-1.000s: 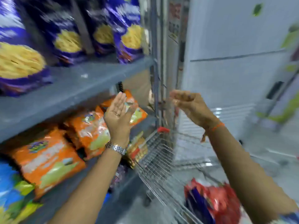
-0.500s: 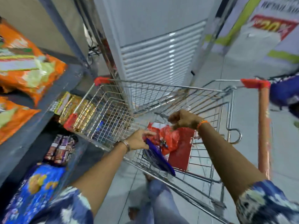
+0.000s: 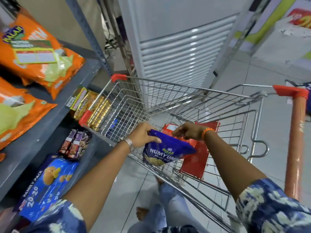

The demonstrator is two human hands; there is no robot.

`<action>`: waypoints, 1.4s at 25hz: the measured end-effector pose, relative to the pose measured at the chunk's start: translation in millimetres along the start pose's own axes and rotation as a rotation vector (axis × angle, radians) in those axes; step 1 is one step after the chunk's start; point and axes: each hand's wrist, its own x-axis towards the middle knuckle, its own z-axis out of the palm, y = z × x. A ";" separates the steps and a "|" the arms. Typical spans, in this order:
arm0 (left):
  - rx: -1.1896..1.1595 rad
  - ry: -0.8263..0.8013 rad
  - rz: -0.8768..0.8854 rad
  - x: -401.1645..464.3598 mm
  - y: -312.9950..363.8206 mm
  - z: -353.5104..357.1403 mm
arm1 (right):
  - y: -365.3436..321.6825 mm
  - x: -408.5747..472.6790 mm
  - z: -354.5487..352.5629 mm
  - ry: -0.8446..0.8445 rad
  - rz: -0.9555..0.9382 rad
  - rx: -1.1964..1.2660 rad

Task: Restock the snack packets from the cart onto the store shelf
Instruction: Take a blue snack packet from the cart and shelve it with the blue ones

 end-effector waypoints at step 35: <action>0.357 1.679 -0.019 -446.5 277.1 -501.9 | -675.0 -121.1 62.0 -0.071 -1.256 0.211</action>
